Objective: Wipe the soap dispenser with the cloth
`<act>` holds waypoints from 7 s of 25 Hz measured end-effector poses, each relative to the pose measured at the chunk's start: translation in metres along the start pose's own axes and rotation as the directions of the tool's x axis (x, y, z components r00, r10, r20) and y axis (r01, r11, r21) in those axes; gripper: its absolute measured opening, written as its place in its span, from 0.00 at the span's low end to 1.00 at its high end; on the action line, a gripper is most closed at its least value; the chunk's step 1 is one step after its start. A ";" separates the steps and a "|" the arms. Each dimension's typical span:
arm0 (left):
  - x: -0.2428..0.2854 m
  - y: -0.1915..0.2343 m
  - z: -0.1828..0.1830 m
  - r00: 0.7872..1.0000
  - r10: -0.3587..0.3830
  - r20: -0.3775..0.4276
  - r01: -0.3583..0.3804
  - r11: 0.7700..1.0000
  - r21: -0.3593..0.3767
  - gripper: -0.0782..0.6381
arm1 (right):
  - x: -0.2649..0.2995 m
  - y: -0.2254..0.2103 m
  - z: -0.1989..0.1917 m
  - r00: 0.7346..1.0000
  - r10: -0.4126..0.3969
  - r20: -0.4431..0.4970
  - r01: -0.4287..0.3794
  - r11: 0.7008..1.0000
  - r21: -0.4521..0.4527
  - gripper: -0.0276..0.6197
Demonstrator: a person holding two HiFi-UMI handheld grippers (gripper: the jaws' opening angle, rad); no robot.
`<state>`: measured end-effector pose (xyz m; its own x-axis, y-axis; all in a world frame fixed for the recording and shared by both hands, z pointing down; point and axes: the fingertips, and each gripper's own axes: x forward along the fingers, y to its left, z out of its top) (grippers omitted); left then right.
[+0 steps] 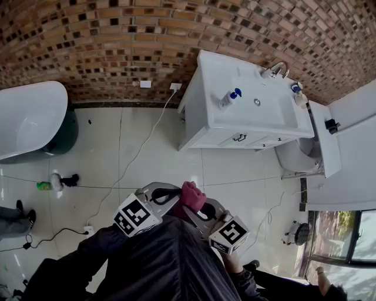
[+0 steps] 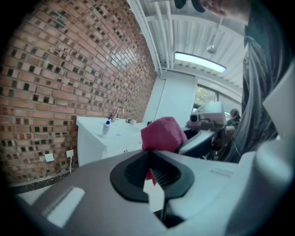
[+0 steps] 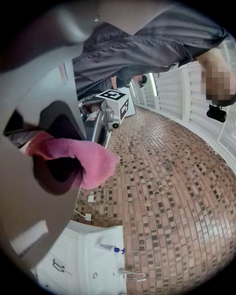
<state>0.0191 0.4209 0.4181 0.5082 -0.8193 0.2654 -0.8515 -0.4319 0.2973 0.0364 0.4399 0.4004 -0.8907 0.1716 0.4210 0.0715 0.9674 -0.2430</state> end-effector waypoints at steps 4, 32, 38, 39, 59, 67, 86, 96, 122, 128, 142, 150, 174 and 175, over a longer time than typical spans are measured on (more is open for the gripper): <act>0.007 0.021 0.010 1.000 0.013 0.014 -0.013 1.000 0.006 0.11 | 0.002 -0.022 0.011 0.999 -0.027 0.019 0.027 1.000 -0.011 0.16; 0.230 0.250 0.145 0.991 0.127 -0.039 -0.128 0.992 -0.006 0.11 | 0.010 -0.463 0.137 0.977 -0.212 0.038 0.214 0.974 -0.078 0.16; 0.240 0.267 0.150 0.987 0.146 -0.062 -0.148 0.989 -0.017 0.11 | 0.044 -0.505 0.165 0.977 -0.202 0.067 0.208 0.973 -0.095 0.15; 0.241 0.270 0.150 0.987 0.148 -0.062 -0.150 0.989 -0.020 0.11 | 0.049 -0.508 0.161 0.978 -0.204 0.051 0.208 0.974 -0.094 0.15; 0.262 0.306 0.154 0.970 0.125 -0.207 -0.118 0.992 0.049 0.11 | 0.012 -0.491 0.053 0.906 -0.377 0.193 0.231 0.821 0.523 0.15; 0.258 0.300 0.158 0.956 0.080 -0.283 -0.059 0.995 0.081 0.11 | 0.065 -0.500 0.011 0.921 -0.375 0.101 0.245 0.763 0.599 0.15; 0.297 0.336 0.108 0.890 0.089 -0.447 -0.076 0.996 0.048 0.31 | 0.051 -0.514 0.056 0.971 -0.222 0.090 0.176 0.917 0.358 0.15; 0.346 0.339 0.071 0.831 0.029 -0.556 -0.028 1.000 0.011 0.49 | 0.088 -0.540 0.019 0.975 0.043 -0.217 0.026 0.951 0.307 0.15; 0.363 0.365 0.064 0.790 -0.042 -0.611 0.272 0.918 0.289 0.42 | 0.067 -0.549 0.013 0.955 -0.046 -0.294 0.109 0.974 0.200 0.15; 0.365 0.363 0.064 0.774 -0.092 -0.627 0.352 0.885 0.305 0.42 | 0.067 -0.561 0.057 0.969 -0.044 -0.243 0.048 0.999 0.010 0.15; 0.363 0.360 0.062 0.748 -0.140 -0.649 0.407 0.869 0.282 0.42 | 0.115 -0.568 -0.034 0.772 -0.041 -0.634 -0.187 0.939 -0.290 0.15; 0.351 0.369 0.071 0.818 -0.011 -0.575 0.196 0.945 0.261 0.43 | 0.084 -0.597 0.048 0.936 -0.044 -0.350 0.009 0.995 -0.102 0.15; 0.368 0.402 0.083 0.873 0.115 -0.475 -0.172 0.982 -0.078 0.11 | 0.075 -0.536 0.039 0.981 0.082 -0.179 -0.045 0.979 0.201 0.15; 0.366 0.401 0.084 0.873 0.113 -0.475 -0.171 0.982 -0.081 0.11 | 0.070 -0.534 0.042 0.983 0.079 -0.168 -0.042 0.976 0.215 0.14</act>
<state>-0.1477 -0.0839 0.5572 0.4090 -0.5849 0.7005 -0.9125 -0.2535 0.3210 -0.0833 -0.0729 0.5232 -0.7942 0.2767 0.5410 0.0111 0.8968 -0.4424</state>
